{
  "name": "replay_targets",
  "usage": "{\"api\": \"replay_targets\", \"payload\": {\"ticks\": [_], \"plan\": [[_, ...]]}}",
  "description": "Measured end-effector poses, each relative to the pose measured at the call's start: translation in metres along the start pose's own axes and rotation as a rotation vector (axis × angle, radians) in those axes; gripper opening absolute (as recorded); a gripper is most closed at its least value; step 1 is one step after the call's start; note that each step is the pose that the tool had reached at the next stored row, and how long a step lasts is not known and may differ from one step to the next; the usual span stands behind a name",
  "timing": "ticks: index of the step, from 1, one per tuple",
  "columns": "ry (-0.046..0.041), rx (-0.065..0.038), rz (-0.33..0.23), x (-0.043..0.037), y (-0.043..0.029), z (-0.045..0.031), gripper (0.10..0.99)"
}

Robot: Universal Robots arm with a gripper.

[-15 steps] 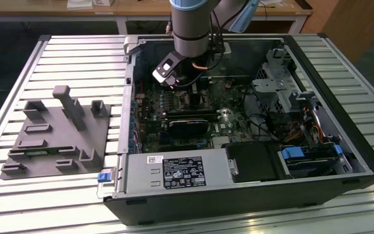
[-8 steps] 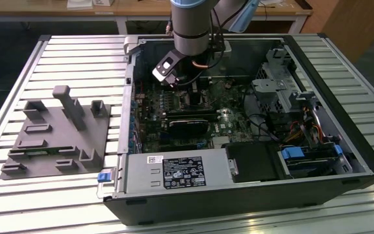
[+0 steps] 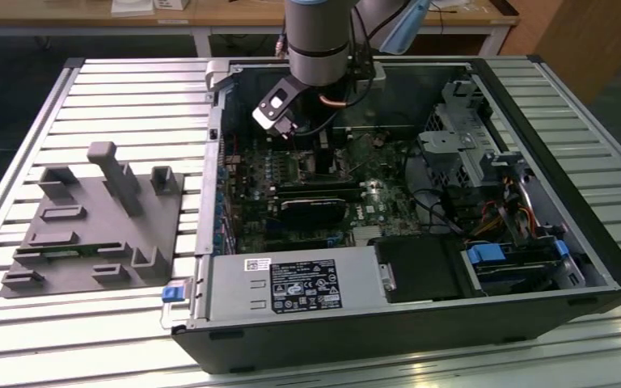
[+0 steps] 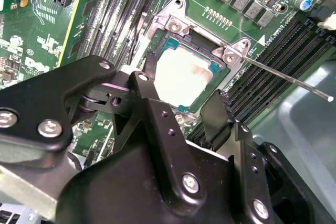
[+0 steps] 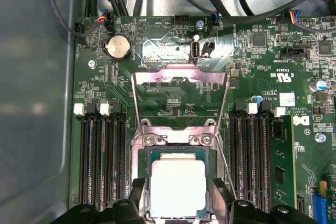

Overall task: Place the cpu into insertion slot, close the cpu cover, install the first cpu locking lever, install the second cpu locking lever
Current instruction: 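Place the cpu into insertion slot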

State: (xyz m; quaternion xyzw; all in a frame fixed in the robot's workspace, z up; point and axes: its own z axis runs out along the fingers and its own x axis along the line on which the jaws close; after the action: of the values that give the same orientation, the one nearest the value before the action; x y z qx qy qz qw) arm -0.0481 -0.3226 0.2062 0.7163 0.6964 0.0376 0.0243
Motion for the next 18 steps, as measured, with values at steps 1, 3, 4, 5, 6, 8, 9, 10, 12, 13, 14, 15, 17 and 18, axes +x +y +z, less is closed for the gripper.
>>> {"api": "replay_targets", "payload": {"ticks": [1,3,4,5,6,8,9,10,12,13,14,15,17,18], "plan": [[-0.0002,0.0,0.0,0.0,0.0,-0.0002,0.612],[-0.0001,0.0,0.0,0.0,0.0,-0.0003,0.612],[-0.0002,0.0,0.0,0.0,0.0,-0.0004,0.596],[-0.0002,0.0,0.0,0.0,0.0,-0.0005,0.533],[-0.0002,0.0,0.0,0.0,0.0,-0.0006,0.533],[-0.0002,0.0,0.0,0.0,0.0001,-0.0007,0.471],[-0.0002,0.0,0.0,0.0,0.0001,-0.0008,0.412],[-0.0002,0.0,0.0,0.0,0.0001,-0.0009,0.353],[-0.0001,0.0,0.0,0.0,0.0001,-0.0011,0.294],[-0.0002,0.0,0.0,0.0,0.0001,-0.0012,0.235],[-0.0002,0.0,0.0,0.0,0.0001,-0.0012,0.235],[-0.0002,0.0,0.0,0.0,0.0001,-0.0013,0.176],[-0.0002,0.0,0.0,0.0,0.0001,-0.0015,0.106],[-0.0002,0.0,0.0,0.0,0.0001,-0.0016,0.106]]}}
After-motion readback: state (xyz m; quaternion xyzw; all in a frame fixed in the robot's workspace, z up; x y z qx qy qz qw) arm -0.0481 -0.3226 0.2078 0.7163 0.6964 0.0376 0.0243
